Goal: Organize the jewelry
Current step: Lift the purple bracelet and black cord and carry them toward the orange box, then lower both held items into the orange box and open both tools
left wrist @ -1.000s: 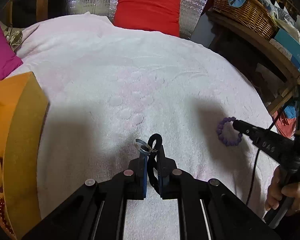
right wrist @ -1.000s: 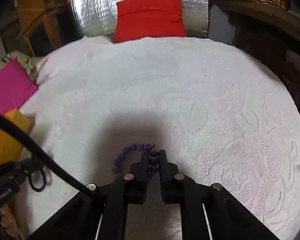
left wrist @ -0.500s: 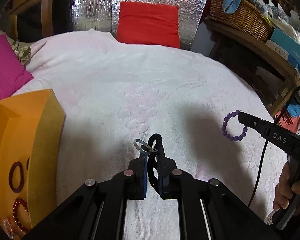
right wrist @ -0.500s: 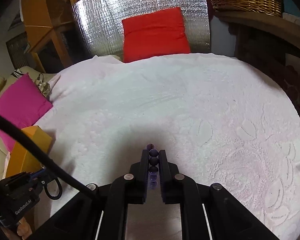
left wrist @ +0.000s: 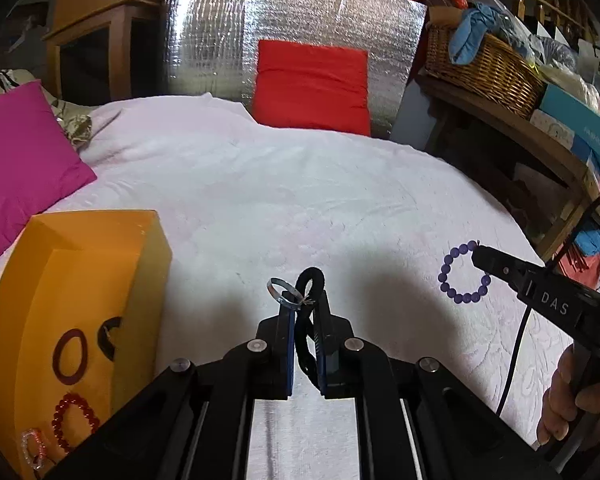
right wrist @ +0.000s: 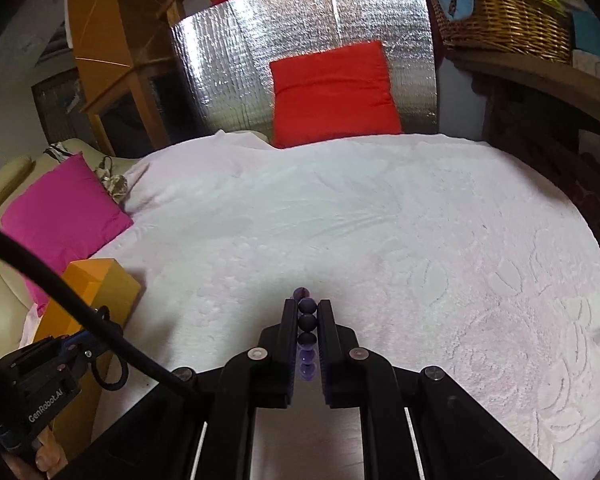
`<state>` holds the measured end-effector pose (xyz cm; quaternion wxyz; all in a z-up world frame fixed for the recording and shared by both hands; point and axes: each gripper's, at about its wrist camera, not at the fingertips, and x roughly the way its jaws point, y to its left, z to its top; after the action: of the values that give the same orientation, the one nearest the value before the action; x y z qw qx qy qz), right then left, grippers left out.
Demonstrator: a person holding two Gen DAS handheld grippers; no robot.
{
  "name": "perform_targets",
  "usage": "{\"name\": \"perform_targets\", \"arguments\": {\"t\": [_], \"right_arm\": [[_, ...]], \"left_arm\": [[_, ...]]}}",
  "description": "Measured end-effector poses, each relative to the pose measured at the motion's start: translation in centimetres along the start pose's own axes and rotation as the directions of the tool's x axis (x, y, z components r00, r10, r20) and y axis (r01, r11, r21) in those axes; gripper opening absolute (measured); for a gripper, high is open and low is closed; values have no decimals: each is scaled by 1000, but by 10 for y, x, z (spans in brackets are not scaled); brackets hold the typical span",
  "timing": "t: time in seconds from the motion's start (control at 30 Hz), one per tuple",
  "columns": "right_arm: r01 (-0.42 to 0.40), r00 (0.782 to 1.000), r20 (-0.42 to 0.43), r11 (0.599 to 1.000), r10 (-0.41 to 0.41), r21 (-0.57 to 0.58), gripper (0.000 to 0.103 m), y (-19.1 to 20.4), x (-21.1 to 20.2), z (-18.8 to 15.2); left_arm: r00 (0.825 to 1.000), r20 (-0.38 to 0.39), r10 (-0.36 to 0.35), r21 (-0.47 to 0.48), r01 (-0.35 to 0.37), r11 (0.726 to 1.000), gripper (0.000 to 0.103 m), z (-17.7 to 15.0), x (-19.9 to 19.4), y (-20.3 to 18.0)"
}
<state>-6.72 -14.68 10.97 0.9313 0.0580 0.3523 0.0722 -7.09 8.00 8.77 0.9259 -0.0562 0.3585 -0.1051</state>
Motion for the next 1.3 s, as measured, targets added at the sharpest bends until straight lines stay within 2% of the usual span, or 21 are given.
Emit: {"name": "perform_targets", "arguments": {"t": [0.63,1.0,1.3], "right_arm": [[-87,994,57,993,92,-83,10,49,-7,-8],[-144,989,29,984,148,-107,10,79,5,-14],[-208,977,25,970,213,-128,10,113,9,-16]], "left_arm": [[994,107,15,-50,-10,999,9,6,-41,22],[991,126,38,-89,-27,996,9,3,-58,49],[988,134,82,-139,-63,988,9,-4,-69,78]]}}
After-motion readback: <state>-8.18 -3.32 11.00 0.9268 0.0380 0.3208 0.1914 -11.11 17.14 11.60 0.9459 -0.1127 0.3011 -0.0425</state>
